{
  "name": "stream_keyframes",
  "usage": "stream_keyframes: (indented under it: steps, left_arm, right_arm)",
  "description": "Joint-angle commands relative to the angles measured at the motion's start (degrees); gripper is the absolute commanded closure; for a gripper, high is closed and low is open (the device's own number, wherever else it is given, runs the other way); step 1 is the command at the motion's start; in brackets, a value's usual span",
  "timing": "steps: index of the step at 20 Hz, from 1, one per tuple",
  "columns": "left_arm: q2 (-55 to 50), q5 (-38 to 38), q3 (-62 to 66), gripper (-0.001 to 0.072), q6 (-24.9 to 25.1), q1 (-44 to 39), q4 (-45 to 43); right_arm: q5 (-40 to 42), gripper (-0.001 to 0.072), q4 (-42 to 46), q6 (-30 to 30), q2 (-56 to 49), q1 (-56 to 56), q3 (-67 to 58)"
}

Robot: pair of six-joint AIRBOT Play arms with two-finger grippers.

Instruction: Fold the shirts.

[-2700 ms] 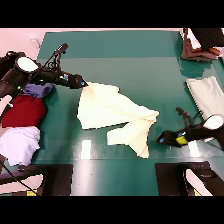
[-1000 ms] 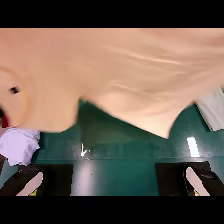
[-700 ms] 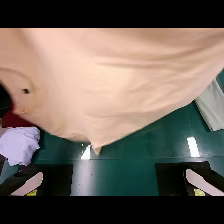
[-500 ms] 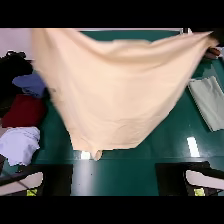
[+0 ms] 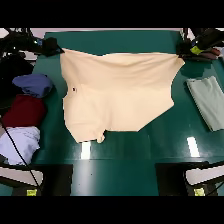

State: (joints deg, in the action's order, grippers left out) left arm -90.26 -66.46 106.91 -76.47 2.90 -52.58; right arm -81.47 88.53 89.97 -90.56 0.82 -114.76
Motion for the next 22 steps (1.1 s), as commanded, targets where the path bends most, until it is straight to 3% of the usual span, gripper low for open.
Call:
stream_keyframes:
  steps: [1, 6, 11, 13, 14, 18, 22]
  left_arm:
    - [5.57, 0.17, 3.61, 0.0684, 0.02, 0.0, -0.26]
    - [26.03, 1.42, 10.25, 0.0684, 0.55, 0.0, -0.28]
    - [46.23, 7.52, 10.29, 0.0684, 1.46, 0.0, -0.28]
    - [49.11, 9.84, 10.29, 0.0684, 1.4, 0.0, -0.48]
    - [52.5, 14.34, 10.38, 0.0685, 1.29, 0.0, -1.05]
    - [51.08, 15.12, 10.93, 0.0685, -0.22, 0.0, -2.86]
    - [38.45, 1.36, 10.51, 0.0684, -3.26, 0.0, -3.74]
  right_arm:
    - [3.85, 0.069, 0.02, -0.15, 6.19, 0.13, -0.09]
    - [6.05, 0.069, 0.04, -0.59, 24.57, 0.11, -0.09]
    - [8.85, 0.069, 0.2, -0.57, 40.3, 0.04, -0.09]
    - [9.35, 0.0689, 0.24, -0.57, 42.49, 0.04, -0.09]
    - [9.94, 0.069, 0.33, -0.52, 44.92, 0.04, -0.09]
    - [8.41, 0.069, 4.26, 0.83, 43.58, -0.02, -0.48]
    - [1.46, 0.069, 4.5, 0.76, 31.69, 0.04, -3.63]
